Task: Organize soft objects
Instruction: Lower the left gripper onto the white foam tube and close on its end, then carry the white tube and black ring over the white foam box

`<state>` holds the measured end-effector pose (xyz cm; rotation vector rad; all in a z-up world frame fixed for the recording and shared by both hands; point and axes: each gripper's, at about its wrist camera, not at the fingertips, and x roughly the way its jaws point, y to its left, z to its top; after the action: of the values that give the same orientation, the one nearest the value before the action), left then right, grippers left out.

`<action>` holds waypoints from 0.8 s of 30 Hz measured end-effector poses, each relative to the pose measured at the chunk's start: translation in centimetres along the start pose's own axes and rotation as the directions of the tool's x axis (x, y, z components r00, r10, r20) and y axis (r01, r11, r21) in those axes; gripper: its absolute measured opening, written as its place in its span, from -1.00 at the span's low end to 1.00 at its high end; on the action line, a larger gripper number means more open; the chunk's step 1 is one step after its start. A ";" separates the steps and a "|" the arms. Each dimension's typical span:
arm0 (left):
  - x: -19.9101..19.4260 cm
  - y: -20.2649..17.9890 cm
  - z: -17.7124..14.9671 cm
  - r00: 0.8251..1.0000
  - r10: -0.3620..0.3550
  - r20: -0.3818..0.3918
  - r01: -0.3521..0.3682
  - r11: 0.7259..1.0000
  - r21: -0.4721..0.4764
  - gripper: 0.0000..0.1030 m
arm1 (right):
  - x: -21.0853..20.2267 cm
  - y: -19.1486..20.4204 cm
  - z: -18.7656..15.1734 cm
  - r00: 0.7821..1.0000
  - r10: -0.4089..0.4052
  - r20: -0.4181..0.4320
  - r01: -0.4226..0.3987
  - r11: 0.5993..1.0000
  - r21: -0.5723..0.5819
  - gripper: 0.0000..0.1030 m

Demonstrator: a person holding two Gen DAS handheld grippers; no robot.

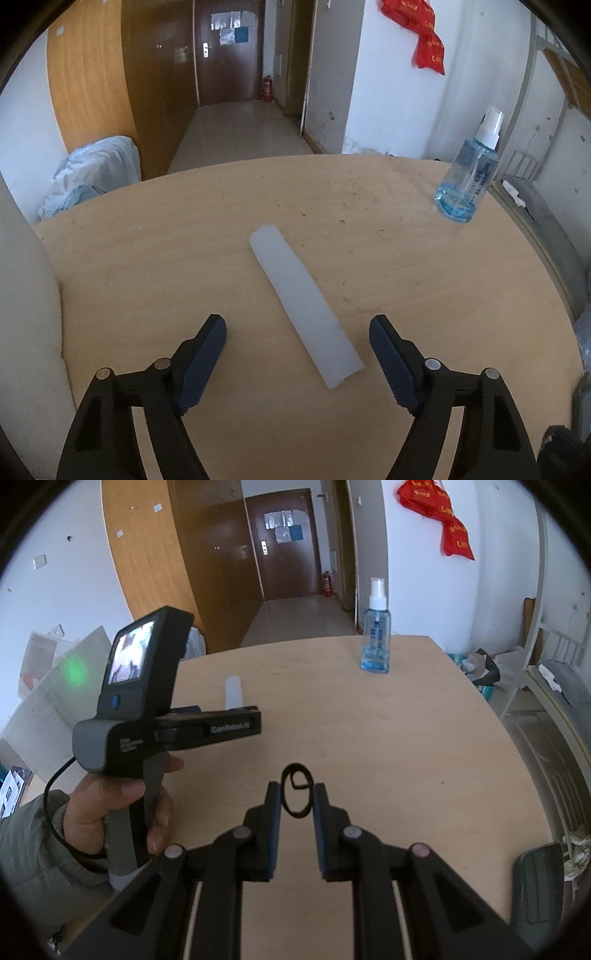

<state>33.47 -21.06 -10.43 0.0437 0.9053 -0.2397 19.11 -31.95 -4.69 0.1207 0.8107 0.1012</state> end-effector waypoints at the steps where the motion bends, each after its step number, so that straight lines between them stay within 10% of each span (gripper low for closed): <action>1: 0.0 0.0 0.0 1.000 0.009 0.000 -0.009 1.000 0.001 0.49 | 0.0 0.0 0.0 1.000 0.000 -0.001 0.000 1.000 -0.002 -0.61; 9: -0.2 -0.8 0.2 0.999 0.031 0.015 -0.031 0.999 0.024 -0.43 | 0.0 -0.1 -0.1 1.000 0.005 -0.002 -0.005 1.000 -0.011 -0.61; 24: -1.3 -1.3 0.0 0.999 0.031 0.031 -0.033 0.999 0.043 -0.89 | -0.5 -0.3 -0.1 1.000 0.004 0.009 -0.004 1.000 -0.005 -0.61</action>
<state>32.42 -22.08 -9.34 0.0944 0.8684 -0.2294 18.66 -32.28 -4.42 0.1182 0.8008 0.1066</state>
